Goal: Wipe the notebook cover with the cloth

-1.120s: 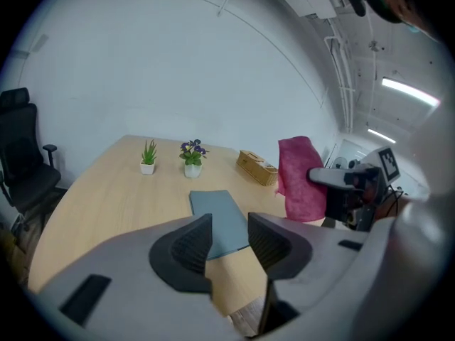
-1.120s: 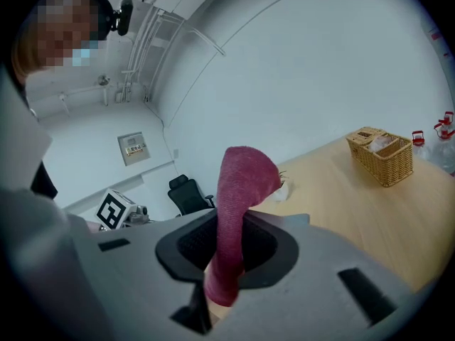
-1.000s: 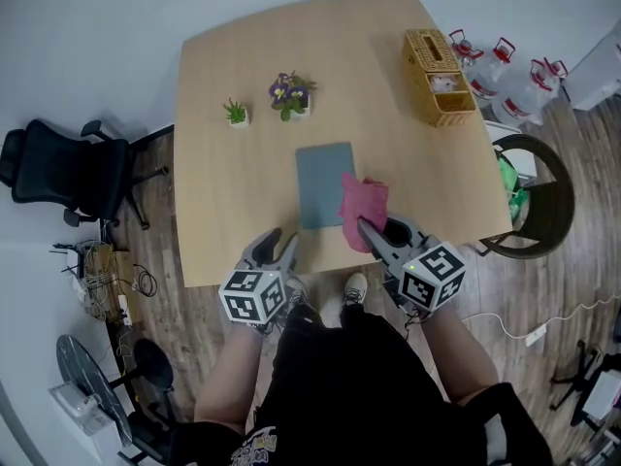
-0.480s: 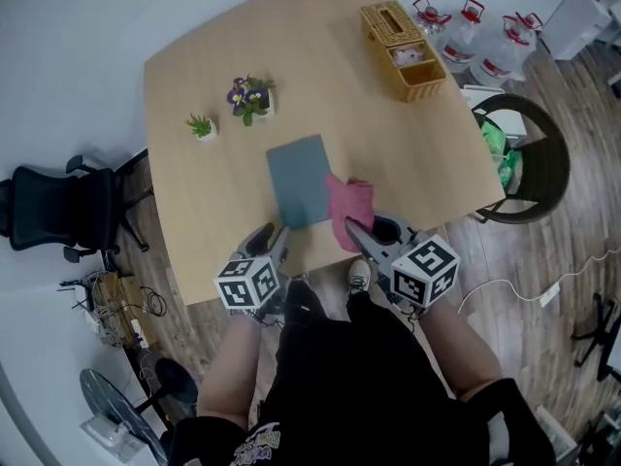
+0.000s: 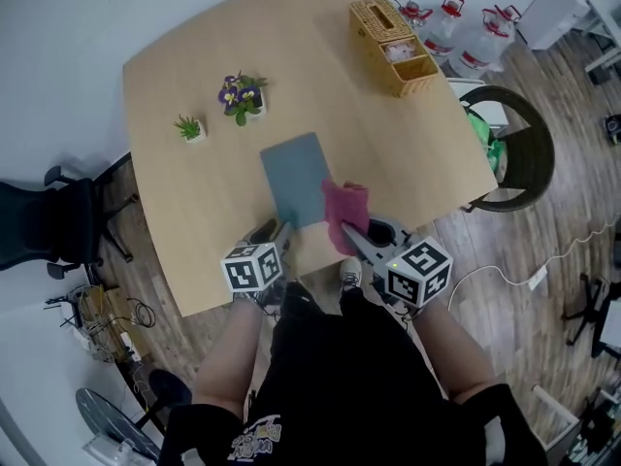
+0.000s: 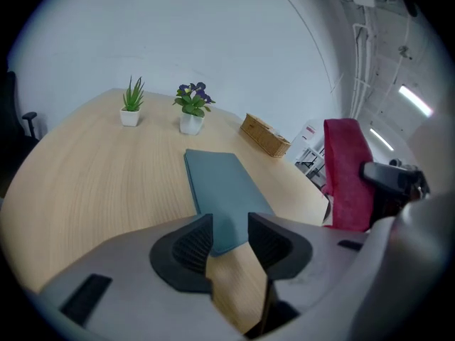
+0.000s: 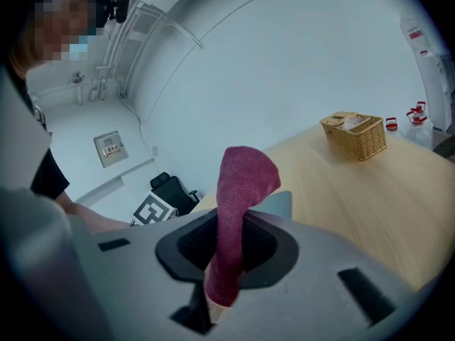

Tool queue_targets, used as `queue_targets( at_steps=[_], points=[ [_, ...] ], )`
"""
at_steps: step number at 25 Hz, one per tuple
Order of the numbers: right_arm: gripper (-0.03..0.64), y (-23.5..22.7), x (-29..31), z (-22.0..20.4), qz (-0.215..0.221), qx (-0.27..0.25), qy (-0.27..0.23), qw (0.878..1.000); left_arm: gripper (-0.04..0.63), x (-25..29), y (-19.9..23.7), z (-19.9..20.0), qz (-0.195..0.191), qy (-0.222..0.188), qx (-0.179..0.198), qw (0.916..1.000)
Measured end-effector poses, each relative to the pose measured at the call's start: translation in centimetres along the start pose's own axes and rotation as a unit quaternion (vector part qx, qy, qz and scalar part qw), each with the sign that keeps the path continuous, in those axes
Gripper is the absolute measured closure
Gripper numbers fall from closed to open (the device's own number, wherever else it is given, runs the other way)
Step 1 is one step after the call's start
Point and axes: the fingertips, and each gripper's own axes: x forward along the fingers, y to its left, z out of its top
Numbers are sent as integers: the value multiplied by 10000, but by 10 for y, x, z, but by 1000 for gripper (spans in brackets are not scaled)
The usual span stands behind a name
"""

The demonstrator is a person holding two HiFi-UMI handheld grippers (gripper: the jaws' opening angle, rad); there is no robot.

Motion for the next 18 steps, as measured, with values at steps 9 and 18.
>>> queue_targets(
  at_steps=[9,18],
  points=[
    [548,8,55,-25,-425,342,255,9982,446,25,19,-10,-654,542,235,9961],
    [548,8,107,-68,-754,282,884,9928,446,43,31,-12,-921,906,403,9908]
  ],
)
